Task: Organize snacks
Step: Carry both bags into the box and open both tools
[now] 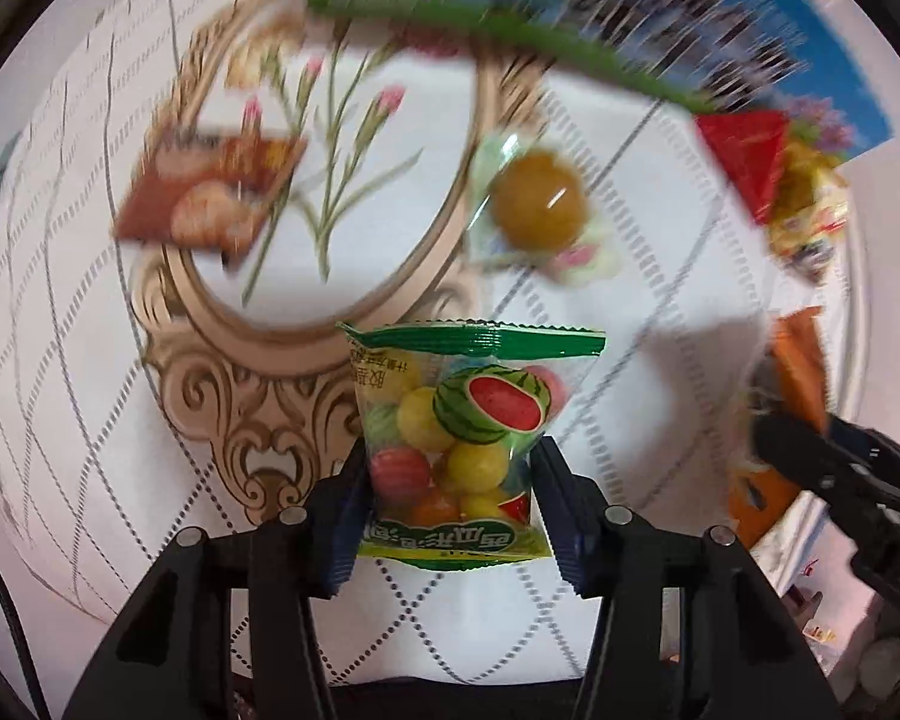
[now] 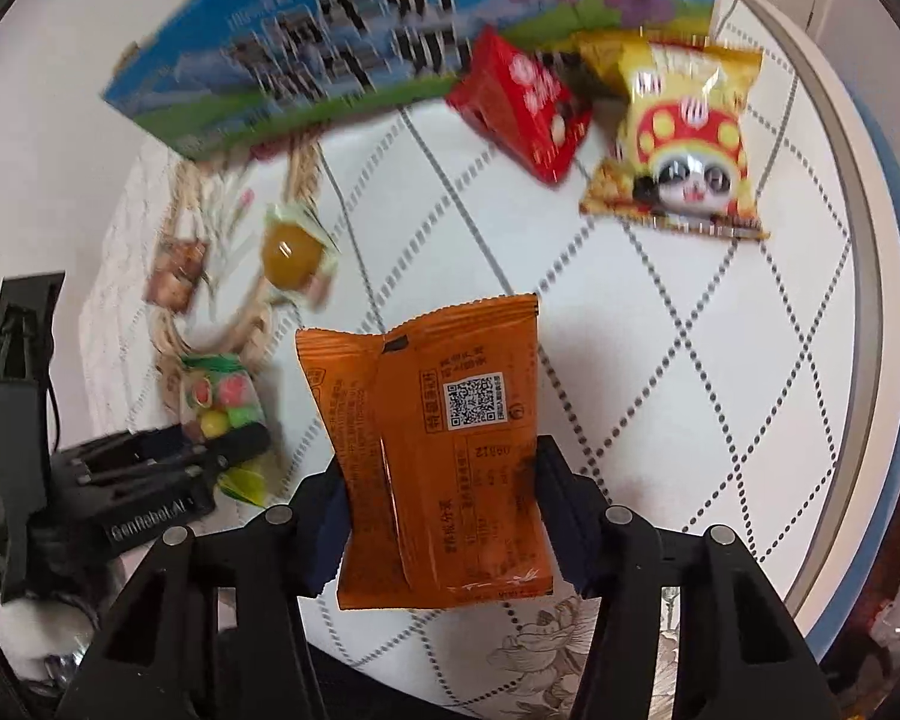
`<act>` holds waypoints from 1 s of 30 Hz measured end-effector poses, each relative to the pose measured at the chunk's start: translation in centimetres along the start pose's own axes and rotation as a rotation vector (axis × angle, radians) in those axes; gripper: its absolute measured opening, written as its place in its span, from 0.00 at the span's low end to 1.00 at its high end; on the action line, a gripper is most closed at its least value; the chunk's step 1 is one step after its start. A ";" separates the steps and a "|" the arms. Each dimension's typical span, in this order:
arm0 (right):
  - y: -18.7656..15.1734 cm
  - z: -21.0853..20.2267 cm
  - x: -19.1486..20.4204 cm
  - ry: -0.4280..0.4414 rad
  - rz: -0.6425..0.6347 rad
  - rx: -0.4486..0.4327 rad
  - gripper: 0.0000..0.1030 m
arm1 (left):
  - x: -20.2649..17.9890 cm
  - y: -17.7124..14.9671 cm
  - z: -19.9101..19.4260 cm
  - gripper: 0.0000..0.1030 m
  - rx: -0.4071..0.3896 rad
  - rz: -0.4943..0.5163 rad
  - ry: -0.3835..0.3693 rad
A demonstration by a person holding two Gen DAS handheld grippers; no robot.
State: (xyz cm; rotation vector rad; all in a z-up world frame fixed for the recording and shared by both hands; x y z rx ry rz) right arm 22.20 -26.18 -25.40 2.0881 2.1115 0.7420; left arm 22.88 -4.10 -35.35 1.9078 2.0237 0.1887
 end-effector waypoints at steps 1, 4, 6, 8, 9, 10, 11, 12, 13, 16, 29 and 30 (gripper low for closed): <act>0.7 -0.5 0.3 0.015 0.011 -0.013 0.56 | -0.4 0.7 -0.6 0.48 -0.014 0.003 -0.010; 2.4 -1.8 1.0 0.054 0.037 -0.046 0.56 | -1.8 3.8 -3.6 0.48 -0.080 0.008 -0.046; 4.0 -3.2 1.4 0.090 0.063 -0.077 0.56 | -2.6 6.1 -5.7 0.48 -0.125 0.012 -0.068; 6.0 -4.8 2.0 0.121 0.083 -0.119 0.56 | -3.5 8.5 -7.8 0.48 -0.167 0.019 -0.087; 6.9 -5.5 2.2 0.134 0.091 -0.137 0.56 | -3.6 10.0 -8.8 0.48 -0.184 0.028 -0.100; 8.0 -6.3 2.4 0.149 0.098 -0.157 0.56 | -3.7 11.2 -9.1 0.48 -0.193 0.028 -0.109; 9.4 -7.1 2.8 0.164 0.105 -0.184 0.56 | -4.0 13.0 -9.9 0.48 -0.202 0.038 -0.121; 10.6 -7.7 3.1 0.173 0.105 -0.204 0.56 | -4.1 14.0 -10.3 0.48 -0.206 0.050 -0.121; 11.9 -8.1 3.4 0.180 0.105 -0.221 0.56 | -4.2 15.2 -10.6 0.48 -0.209 0.060 -0.118; 16.4 -8.8 4.2 0.200 0.123 -0.275 0.56 | -3.3 19.9 -10.1 0.48 -0.209 0.113 -0.081; 26.3 0.9 7.4 0.195 0.290 -0.260 0.56 | 1.3 31.6 -1.7 0.48 -0.006 0.234 0.101; 26.2 1.8 7.6 0.196 0.303 -0.246 0.56 | 1.3 31.8 -1.3 0.48 0.008 0.247 0.108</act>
Point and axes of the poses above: each gripper's, at about its wrist camera, not at the fingertips, and z roughly the way its jaws point, x to its left, y to its top, the point moved 10 cm from there along z, roughly the way its jaws point, and after that the axes turned 15 degrees about -x, right-handed, at the moved point
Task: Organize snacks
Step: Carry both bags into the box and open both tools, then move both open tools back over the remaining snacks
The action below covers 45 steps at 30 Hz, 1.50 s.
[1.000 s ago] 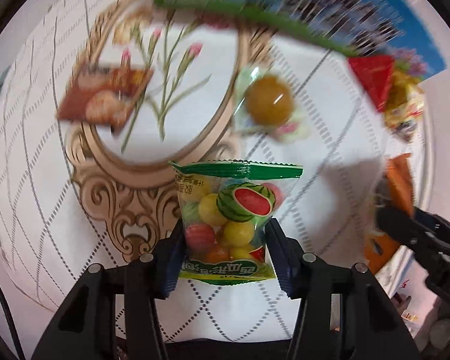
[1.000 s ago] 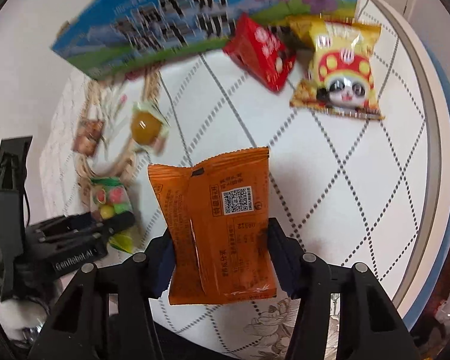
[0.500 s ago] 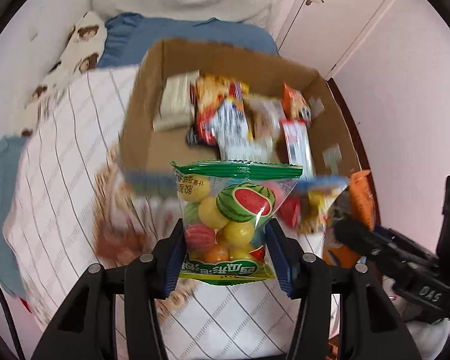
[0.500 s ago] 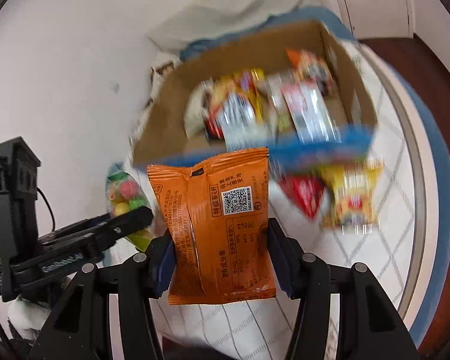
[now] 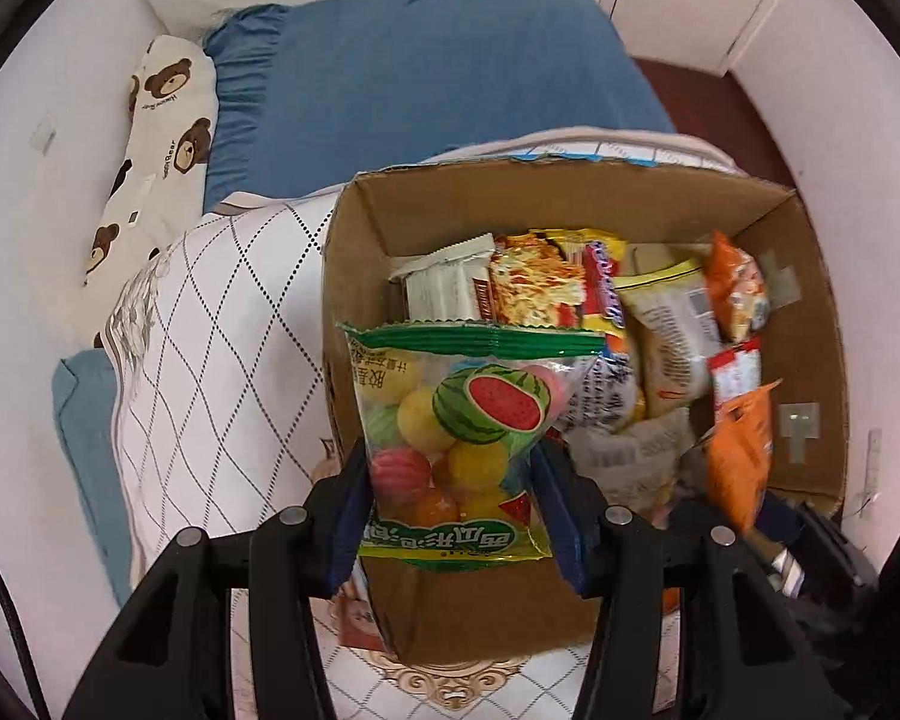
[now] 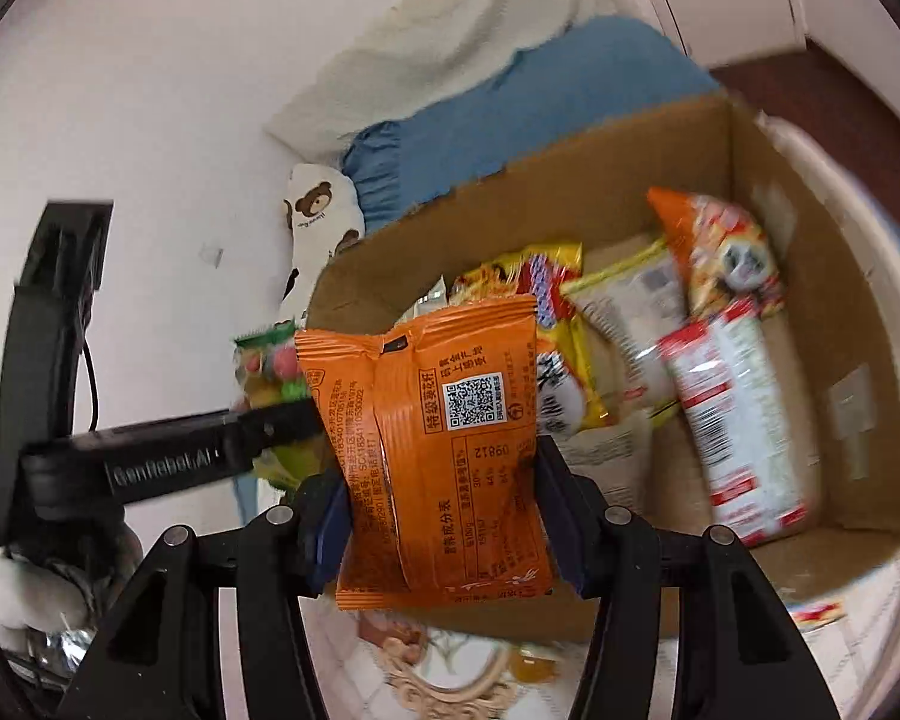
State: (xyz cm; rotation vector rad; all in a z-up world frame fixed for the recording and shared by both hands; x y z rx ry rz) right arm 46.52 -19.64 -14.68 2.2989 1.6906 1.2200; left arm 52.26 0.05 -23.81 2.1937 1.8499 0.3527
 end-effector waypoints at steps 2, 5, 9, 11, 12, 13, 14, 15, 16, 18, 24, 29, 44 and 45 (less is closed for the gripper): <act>-0.7 1.5 0.0 0.003 0.023 0.017 0.56 | 0.1 0.2 0.7 0.48 0.023 0.018 0.010; -2.8 3.3 0.4 0.041 0.078 0.106 0.60 | -0.1 -0.1 1.6 0.49 0.070 0.017 -0.013; -4.0 4.0 -0.1 0.007 0.017 0.144 0.93 | 0.0 -0.2 2.1 0.80 0.059 0.019 -0.013; -3.9 4.0 -0.9 -0.020 -0.004 0.148 0.93 | 0.0 -0.3 2.3 0.83 0.057 0.016 -0.015; -3.8 4.0 -1.3 -0.044 -0.022 0.150 0.93 | 0.0 -0.4 2.2 0.83 0.058 0.011 -0.018; -3.6 3.9 -1.6 -0.075 -0.054 0.148 0.95 | 0.0 -0.5 2.2 0.83 0.058 0.004 -0.021; -3.2 3.6 -2.0 -0.102 -0.082 0.138 0.96 | 0.0 -0.6 2.1 0.83 0.056 -0.004 -0.024; -2.9 3.5 -2.4 -0.132 -0.117 0.122 0.96 | 0.1 -0.7 2.0 0.83 0.049 -0.015 -0.027; -2.7 3.4 -2.6 -0.151 -0.142 0.115 0.96 | 0.1 -0.7 2.0 0.83 0.043 -0.021 -0.027; -2.1 2.8 -3.2 -0.186 -0.173 0.105 0.96 | 0.2 -1.1 1.7 0.83 0.020 -0.053 -0.034; -0.6 -0.1 -5.6 -0.275 -0.256 0.056 0.96 | -0.4 -3.1 0.6 0.83 -0.041 -0.104 -0.057; 0.7 -3.8 -6.1 -0.335 -0.332 -0.018 0.96 | -0.7 -3.8 -1.6 0.83 -0.147 -0.143 -0.051; 0.2 -12.0 -3.9 -0.307 -0.409 -0.159 0.96 | -2.0 -6.2 -9.8 0.83 -0.424 -0.149 -0.005; 0.1 -12.4 -3.8 -0.303 -0.409 -0.168 0.96 | -2.0 -6.5 -10.4 0.83 -0.446 -0.147 0.002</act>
Point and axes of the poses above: each gripper's, at about its wrist camera, not at the fingertips, and z roughly the way its jaws point, x to its left, y to its top, the point moved 10 cm from there along z, roughly the way its jaws point, and after that the axes turned 15 degrees about -x, right-handed, at the moved point
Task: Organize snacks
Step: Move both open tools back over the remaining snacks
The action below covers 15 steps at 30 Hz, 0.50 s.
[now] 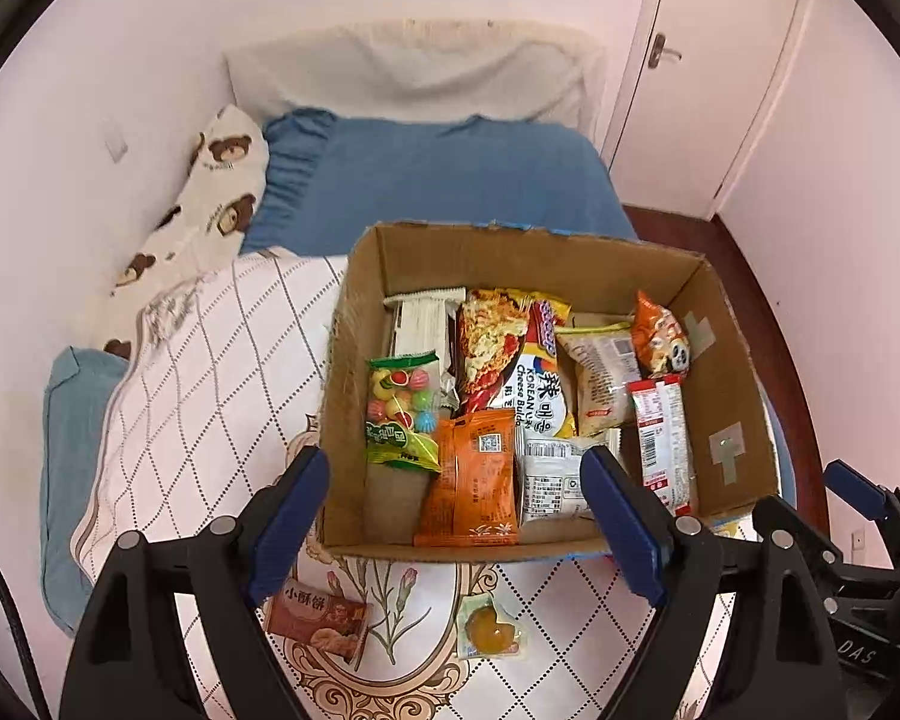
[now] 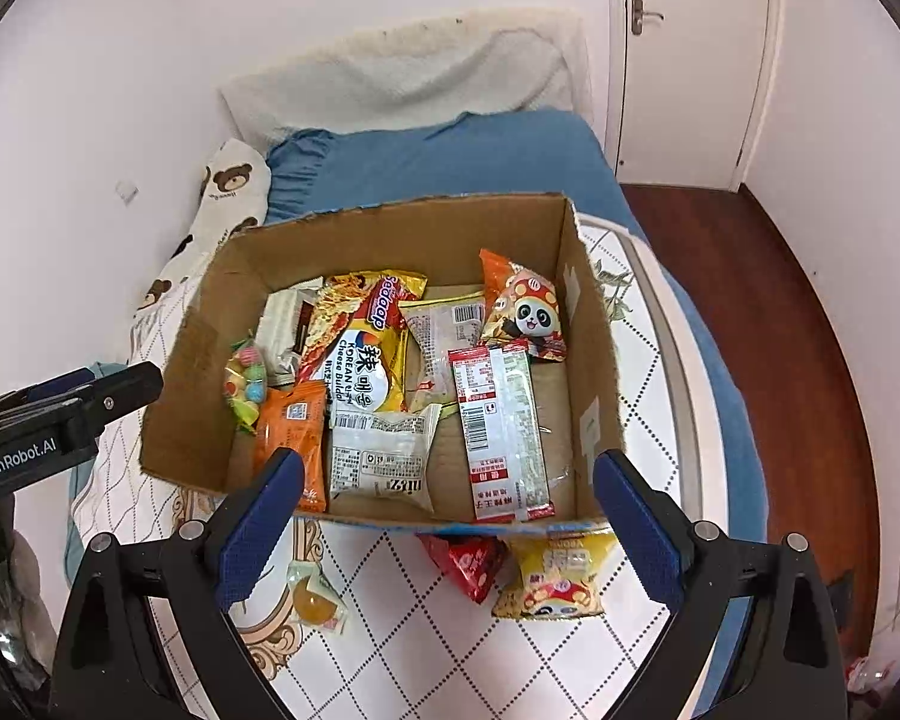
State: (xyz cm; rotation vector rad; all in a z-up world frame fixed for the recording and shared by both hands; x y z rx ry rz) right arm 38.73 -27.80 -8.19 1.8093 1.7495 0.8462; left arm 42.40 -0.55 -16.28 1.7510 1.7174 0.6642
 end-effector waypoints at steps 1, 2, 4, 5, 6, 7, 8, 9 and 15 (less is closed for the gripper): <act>0.1 -0.5 0.0 0.002 -0.002 -0.010 0.96 | -0.1 0.1 -0.7 0.83 -0.022 0.004 0.005; 0.1 -1.1 0.0 0.001 -0.007 -0.023 0.96 | -0.1 0.1 -1.3 0.83 -0.039 0.008 0.006; 0.2 -2.1 0.0 -0.001 -0.017 -0.043 0.96 | -0.1 0.1 -2.4 0.83 -0.062 0.014 0.015; 0.3 -2.7 0.0 -0.001 -0.022 -0.054 0.96 | -0.3 0.1 -3.0 0.83 -0.074 0.016 0.011; 0.3 -3.2 0.0 -0.002 -0.026 -0.063 0.96 | -0.4 0.1 -3.5 0.83 -0.082 0.017 0.008; 0.4 -3.9 0.0 -0.004 -0.031 -0.077 0.96 | -0.5 0.0 -4.0 0.83 -0.094 0.017 0.008; 0.5 -4.4 -0.1 -0.008 -0.037 -0.089 0.96 | -0.7 -0.1 -4.6 0.83 -0.105 0.022 0.006; 0.6 -4.9 -0.1 -0.011 -0.041 -0.102 0.96 | -0.8 -0.1 -5.1 0.83 -0.111 0.024 0.005; 1.1 -8.3 -0.3 -0.022 -0.053 -0.176 0.96 | -1.5 -0.5 -8.1 0.83 -0.182 0.047 0.022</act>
Point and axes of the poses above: each gripper's, at about its wrist camera, not at the fingertips, and z roughly the way its jaws point, x to its left, y to its top, the point moved 10 cm from there along z, roughly the way its jaws point, and after that the axes turned 15 degrees about -x, right-handed, at the moved point
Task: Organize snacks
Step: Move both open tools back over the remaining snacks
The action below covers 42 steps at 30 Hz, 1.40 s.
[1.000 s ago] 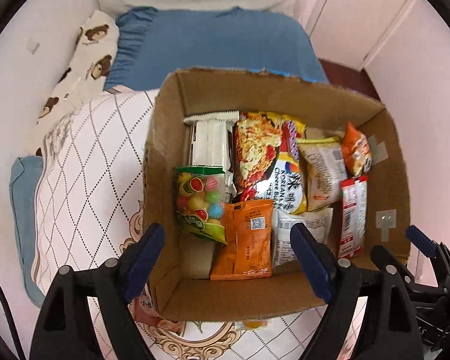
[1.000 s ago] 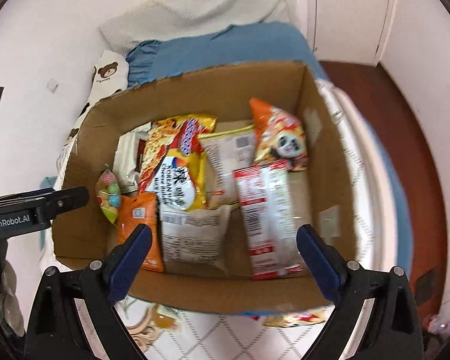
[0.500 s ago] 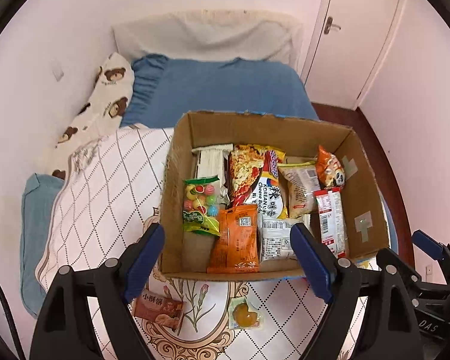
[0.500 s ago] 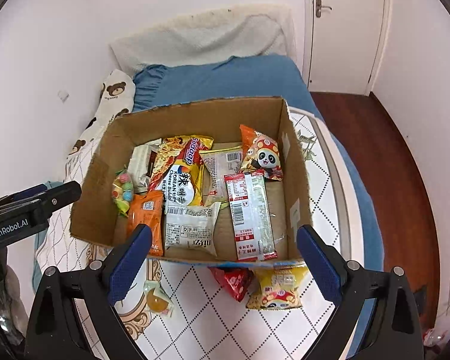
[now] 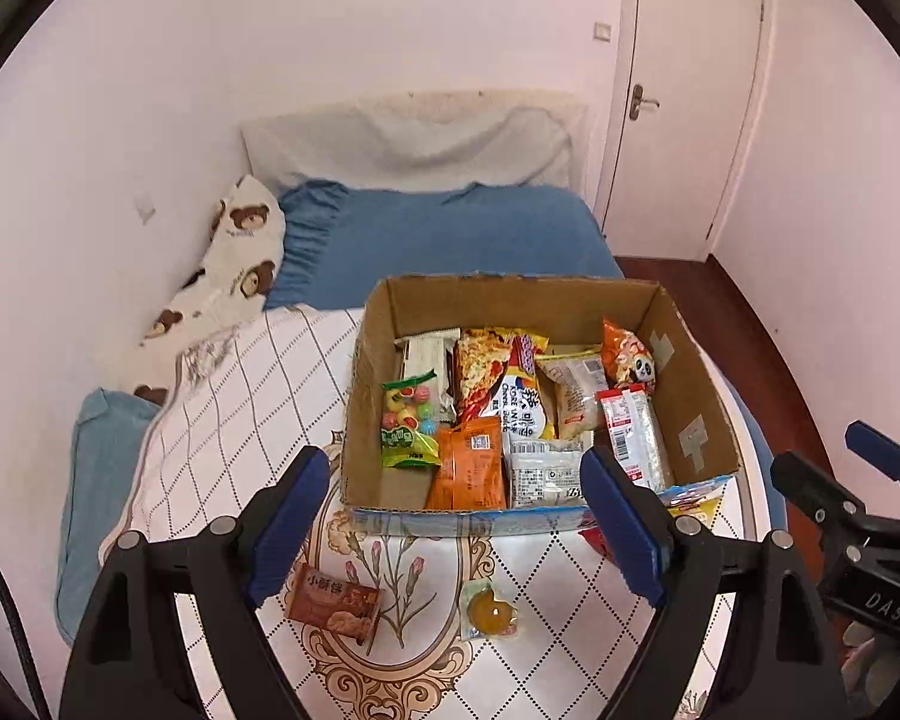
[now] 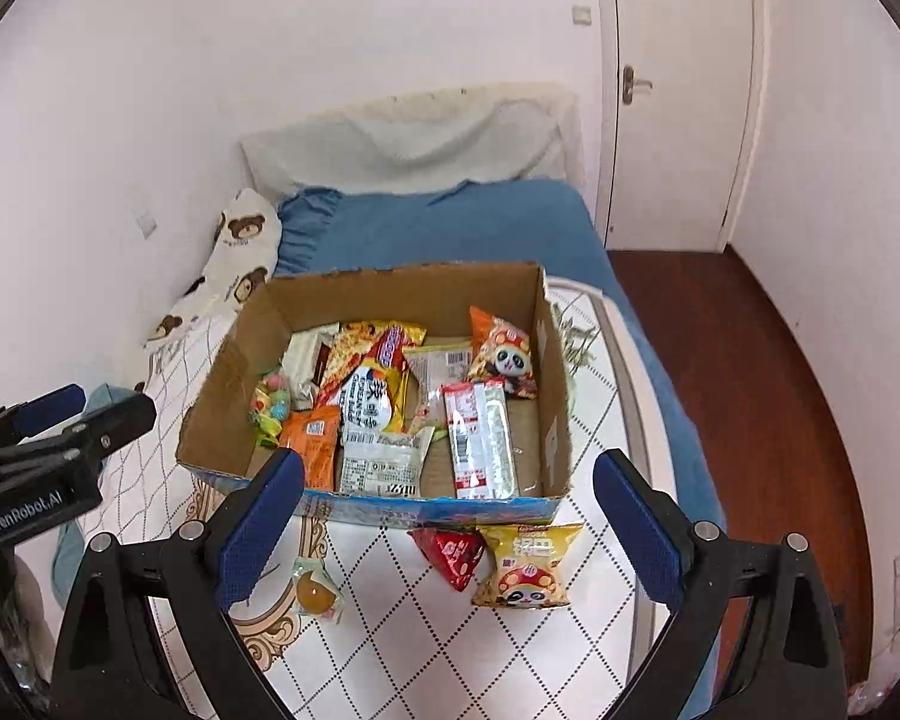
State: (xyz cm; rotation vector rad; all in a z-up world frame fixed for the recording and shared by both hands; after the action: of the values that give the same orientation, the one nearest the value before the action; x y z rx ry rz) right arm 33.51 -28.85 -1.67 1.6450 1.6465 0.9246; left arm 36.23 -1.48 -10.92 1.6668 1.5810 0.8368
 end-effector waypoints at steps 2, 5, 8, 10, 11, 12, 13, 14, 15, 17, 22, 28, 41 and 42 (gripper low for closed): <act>0.2 -1.0 -0.1 0.000 0.004 -0.019 0.96 | -0.3 0.0 -0.8 0.83 -0.011 -0.008 -0.006; 0.3 -2.3 -0.3 -0.001 0.005 -0.035 0.96 | -0.7 0.0 -1.6 0.83 -0.036 -0.017 -0.023; 0.4 -3.0 -0.3 0.001 0.012 -0.045 0.96 | -1.2 0.0 -2.4 0.83 -0.047 -0.026 -0.031; 0.4 -3.6 -0.4 0.003 0.018 -0.051 0.96 | -1.6 -0.2 -2.7 0.83 -0.049 -0.019 -0.034; 0.4 -3.7 -0.4 0.002 0.019 -0.054 0.96 | -1.8 -0.3 -2.9 0.90 -0.051 -0.015 -0.035; 0.4 -3.8 -0.4 0.003 0.020 -0.056 0.96 | -1.9 -0.4 -2.9 0.99 -0.053 -0.011 -0.035; 0.4 -3.9 -0.5 0.005 0.026 -0.056 0.96 | -2.0 -0.5 -2.9 0.99 -0.056 -0.004 -0.033; 0.3 -4.1 -0.6 0.007 0.033 -0.056 0.96 | -2.2 -0.5 -3.0 0.99 -0.060 -0.004 -0.030; 0.2 -4.2 -0.8 0.006 0.040 -0.056 0.96 | -2.2 -0.6 -2.9 0.99 -0.061 -0.004 -0.027; 0.1 -4.3 -1.1 0.000 0.047 -0.054 0.96 | -2.3 -0.8 -2.8 0.99 -0.056 -0.008 -0.030; -1.9 -2.9 -2.7 -0.007 0.087 0.002 0.96 | -1.9 -3.2 -0.9 0.99 0.003 -0.036 -0.025; -9.1 2.9 -5.5 0.009 0.183 0.192 0.96 | -0.6 -9.2 2.9 0.99 0.140 -0.036 0.036; -17.8 12.6 -8.0 -0.001 0.208 0.402 0.70 | -2.6 -22.0 11.5 0.90 0.563 -0.061 -0.075; -18.0 13.0 -8.0 -0.002 0.203 0.418 0.70 | -2.9 -22.8 12.2 0.77 0.587 -0.072 -0.089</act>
State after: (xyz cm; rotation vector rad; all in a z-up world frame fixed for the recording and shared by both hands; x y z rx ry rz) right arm 34.44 -35.77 -24.27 2.1222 1.7824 0.7014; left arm 33.41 -4.34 -36.58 1.9897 1.9274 0.2590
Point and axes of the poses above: each gripper's, at about its wrist camera, not at the fingertips, and z roughly the way its jaws point, x to its left, y to its top, the point moved 10 cm from there along z, roughly the way its jaws point, and after that the axes turned 15 degrees about -x, right-handed, at the moved point
